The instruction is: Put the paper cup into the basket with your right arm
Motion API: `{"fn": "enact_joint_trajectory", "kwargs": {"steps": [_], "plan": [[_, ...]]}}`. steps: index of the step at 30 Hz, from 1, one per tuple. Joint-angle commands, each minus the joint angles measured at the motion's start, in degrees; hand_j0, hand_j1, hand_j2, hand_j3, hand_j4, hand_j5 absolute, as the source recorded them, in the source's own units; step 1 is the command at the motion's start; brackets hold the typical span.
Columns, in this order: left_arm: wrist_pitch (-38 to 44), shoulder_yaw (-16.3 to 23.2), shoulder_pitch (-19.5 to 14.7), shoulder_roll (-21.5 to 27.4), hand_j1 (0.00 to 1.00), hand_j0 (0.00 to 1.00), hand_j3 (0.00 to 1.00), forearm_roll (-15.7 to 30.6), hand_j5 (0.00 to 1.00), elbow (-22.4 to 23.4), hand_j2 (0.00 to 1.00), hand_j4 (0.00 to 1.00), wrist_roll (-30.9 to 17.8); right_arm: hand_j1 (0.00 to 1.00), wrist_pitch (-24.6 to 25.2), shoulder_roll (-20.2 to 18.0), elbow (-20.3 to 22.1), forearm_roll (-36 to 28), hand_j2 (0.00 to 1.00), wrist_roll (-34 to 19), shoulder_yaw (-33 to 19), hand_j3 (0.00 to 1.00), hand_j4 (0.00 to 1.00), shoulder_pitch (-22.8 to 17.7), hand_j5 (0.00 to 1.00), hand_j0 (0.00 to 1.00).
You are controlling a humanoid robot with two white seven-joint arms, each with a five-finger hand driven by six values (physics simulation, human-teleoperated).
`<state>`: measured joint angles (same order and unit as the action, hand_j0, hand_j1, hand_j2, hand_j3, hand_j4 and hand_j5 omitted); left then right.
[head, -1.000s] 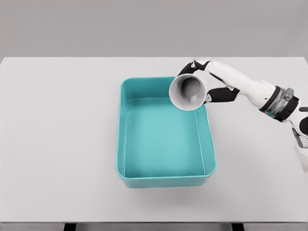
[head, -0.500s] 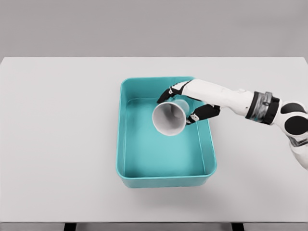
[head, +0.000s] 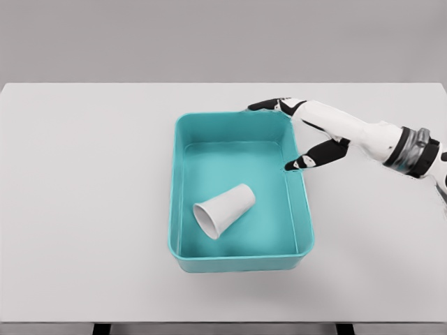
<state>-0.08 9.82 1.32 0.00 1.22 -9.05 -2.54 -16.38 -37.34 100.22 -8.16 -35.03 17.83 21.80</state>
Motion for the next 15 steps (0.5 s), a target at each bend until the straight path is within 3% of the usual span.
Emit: {"fn": "enact_joint_trajectory", "kwargs": {"steps": [1,6,15], "plan": [[0.00,0.02,0.00,0.00,1.00,1.00,1.00,0.01,1.00,0.00,1.00,1.00,-0.01,1.00,0.56,-1.85,-0.11,-5.90,1.00,0.03,-5.17,1.00,1.00,0.00,1.00,1.00],[0.00,0.02,0.00,0.00,1.00,1.00,1.00,0.01,1.00,0.00,1.00,1.00,-0.01,1.00,0.56,-3.44,0.07,-11.79,1.00,0.03,-13.70,1.00,1.00,-9.14,1.00,1.00],[0.00,0.02,0.09,0.00,1.00,1.00,1.00,0.01,1.00,0.00,1.00,1.00,-0.01,1.00,0.47,-3.26,-0.11,-11.71,1.00,0.03,-14.32,1.00,1.00,-11.96,1.00,1.00]]}}
